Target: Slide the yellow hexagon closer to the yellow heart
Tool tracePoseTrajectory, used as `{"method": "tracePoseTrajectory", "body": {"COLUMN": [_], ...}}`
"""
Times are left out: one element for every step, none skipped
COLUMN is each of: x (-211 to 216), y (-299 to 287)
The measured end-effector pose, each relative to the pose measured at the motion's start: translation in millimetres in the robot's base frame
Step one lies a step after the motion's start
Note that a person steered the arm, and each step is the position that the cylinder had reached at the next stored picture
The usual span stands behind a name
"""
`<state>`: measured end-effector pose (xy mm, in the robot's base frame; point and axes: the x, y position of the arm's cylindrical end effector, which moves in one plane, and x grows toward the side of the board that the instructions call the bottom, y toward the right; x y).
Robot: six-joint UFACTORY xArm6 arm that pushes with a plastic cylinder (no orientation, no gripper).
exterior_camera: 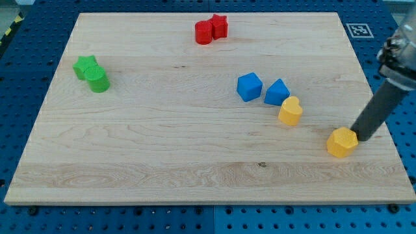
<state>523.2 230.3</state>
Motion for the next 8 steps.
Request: {"method": "tracePoseTrajectory", "body": {"x": [2,2,2,12,59,66,42,26], "y": [-36,-38,-19,7,-4,-22,-48,-69]}}
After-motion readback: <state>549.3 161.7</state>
